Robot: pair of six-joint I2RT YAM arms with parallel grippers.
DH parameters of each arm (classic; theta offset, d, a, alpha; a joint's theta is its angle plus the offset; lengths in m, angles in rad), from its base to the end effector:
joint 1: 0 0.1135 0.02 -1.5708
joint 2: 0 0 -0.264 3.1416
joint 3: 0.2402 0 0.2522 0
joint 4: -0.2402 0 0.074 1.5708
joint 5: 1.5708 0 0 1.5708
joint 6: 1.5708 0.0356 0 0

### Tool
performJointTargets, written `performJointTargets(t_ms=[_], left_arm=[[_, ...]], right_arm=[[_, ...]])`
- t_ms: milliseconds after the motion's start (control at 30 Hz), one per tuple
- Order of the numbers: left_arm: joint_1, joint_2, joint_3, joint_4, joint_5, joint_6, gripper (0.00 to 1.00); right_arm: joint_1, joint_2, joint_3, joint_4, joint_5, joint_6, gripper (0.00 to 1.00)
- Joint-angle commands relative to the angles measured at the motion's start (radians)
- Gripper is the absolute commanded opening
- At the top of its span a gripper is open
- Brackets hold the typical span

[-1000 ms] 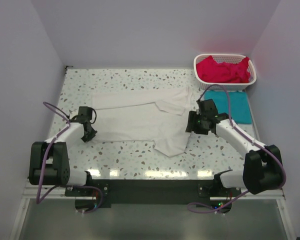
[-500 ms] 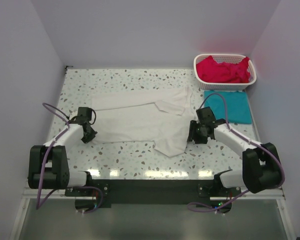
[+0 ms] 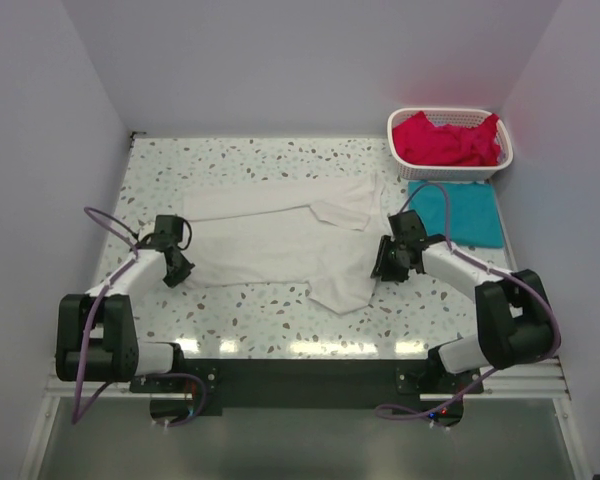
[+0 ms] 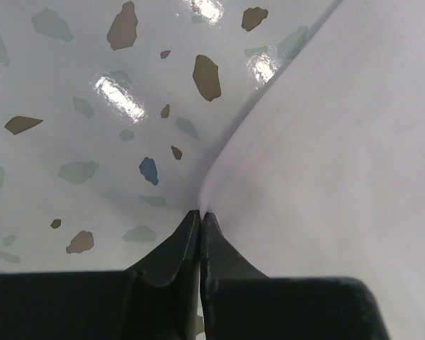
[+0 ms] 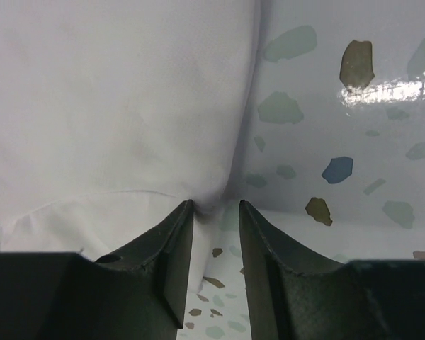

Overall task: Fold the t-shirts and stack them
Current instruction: Fold the tshirt

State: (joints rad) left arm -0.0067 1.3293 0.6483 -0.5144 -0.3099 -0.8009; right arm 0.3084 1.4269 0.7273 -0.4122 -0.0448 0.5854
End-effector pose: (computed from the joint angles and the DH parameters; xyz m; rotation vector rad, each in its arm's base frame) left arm 0.2246 0.0094 0.1618 -1.1064 2.4332 0.1844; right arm 0.2441 0.0794 0.1647 0.3625 2.7036 0.3305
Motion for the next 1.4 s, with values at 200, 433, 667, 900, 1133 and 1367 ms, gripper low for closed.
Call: performJointTargets(t_ms=[200,433,667,900,1133,1367], left_arm=[[0.007,-0.024,0.001,-0.004,-0.017,0.003,0.00],[0.007,-0.090,0.039,-0.087,-0.075,0.034,0.00],[0.007,-0.092,0.106,-0.108,-0.081,0.077,0.00],[0.007,0.056,0.253,-0.105,-0.078,0.101,0.00],[0.007,0.215,0.359,-0.081,-0.077,0.106,0.00],[0.063,0.313,0.428,-0.064,-0.054,0.100,0.00]], right_arm=[[-0.003,0.081,-0.019,0.084,-0.015,0.044,0.14],[-0.006,-0.055,0.001,-0.086,0.020,-0.019,0.00],[-0.012,-0.060,0.148,-0.195,0.025,-0.052,0.00],[-0.031,0.111,0.355,-0.247,0.019,-0.117,0.00],[-0.063,0.280,0.569,-0.284,-0.020,-0.160,0.00],[-0.068,0.414,0.725,-0.324,-0.027,-0.183,0.00]])
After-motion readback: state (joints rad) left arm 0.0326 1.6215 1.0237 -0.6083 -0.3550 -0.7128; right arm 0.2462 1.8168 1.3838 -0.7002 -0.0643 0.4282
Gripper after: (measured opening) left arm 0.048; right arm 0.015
